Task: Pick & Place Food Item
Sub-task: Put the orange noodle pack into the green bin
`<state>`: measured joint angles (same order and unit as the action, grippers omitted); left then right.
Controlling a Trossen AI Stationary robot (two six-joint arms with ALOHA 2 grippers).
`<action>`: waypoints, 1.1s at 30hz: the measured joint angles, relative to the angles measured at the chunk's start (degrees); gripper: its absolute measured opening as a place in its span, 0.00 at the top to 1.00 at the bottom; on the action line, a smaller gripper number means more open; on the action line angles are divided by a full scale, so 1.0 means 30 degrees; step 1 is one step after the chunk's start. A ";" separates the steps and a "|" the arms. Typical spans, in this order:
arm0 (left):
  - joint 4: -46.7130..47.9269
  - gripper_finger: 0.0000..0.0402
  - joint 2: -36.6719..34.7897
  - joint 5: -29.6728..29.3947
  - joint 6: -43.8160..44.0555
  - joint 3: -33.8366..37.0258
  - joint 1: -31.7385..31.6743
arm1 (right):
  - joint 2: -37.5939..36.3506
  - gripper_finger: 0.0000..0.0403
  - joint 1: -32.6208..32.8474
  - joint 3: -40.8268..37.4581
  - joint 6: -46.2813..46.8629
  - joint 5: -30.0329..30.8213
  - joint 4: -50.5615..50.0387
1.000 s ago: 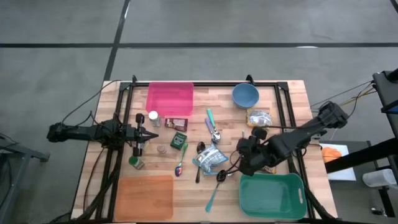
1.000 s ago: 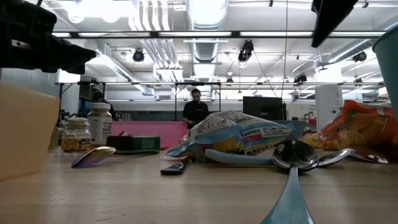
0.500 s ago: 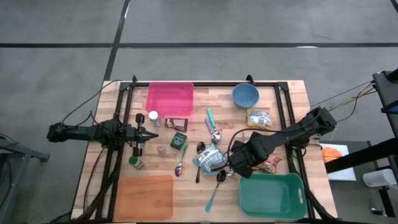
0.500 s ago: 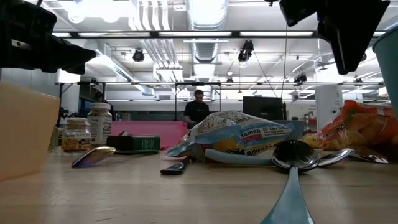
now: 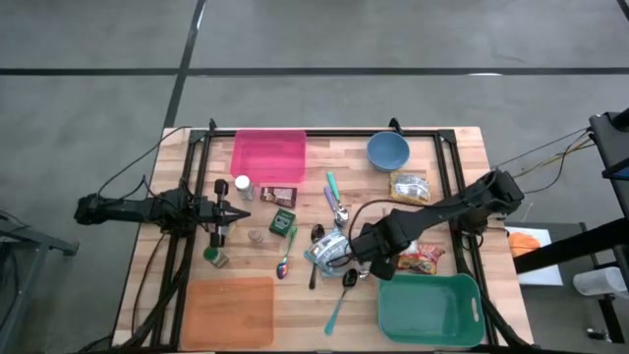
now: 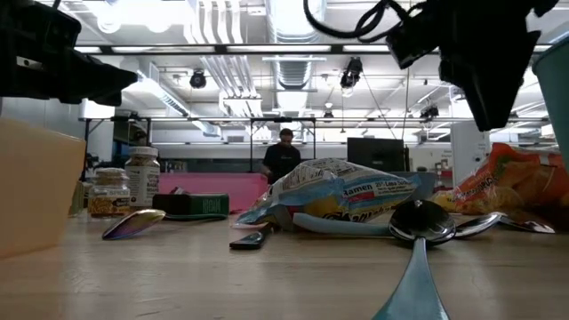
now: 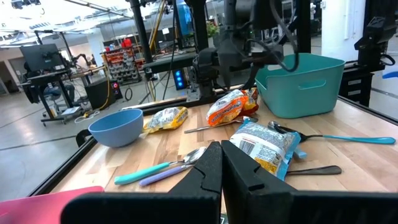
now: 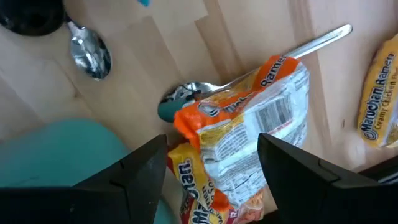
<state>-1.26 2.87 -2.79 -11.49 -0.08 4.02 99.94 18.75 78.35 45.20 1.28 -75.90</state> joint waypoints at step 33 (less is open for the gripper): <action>-0.0002 1.00 0.0000 0.0002 0.0000 0.0000 -0.0002 | 0.0937 0.38 -0.1758 -0.0162 -0.2767 -0.2440 0.0248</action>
<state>-1.26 2.87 -2.78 -11.49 -0.08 4.02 102.75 13.47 77.87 36.90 -6.04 -75.16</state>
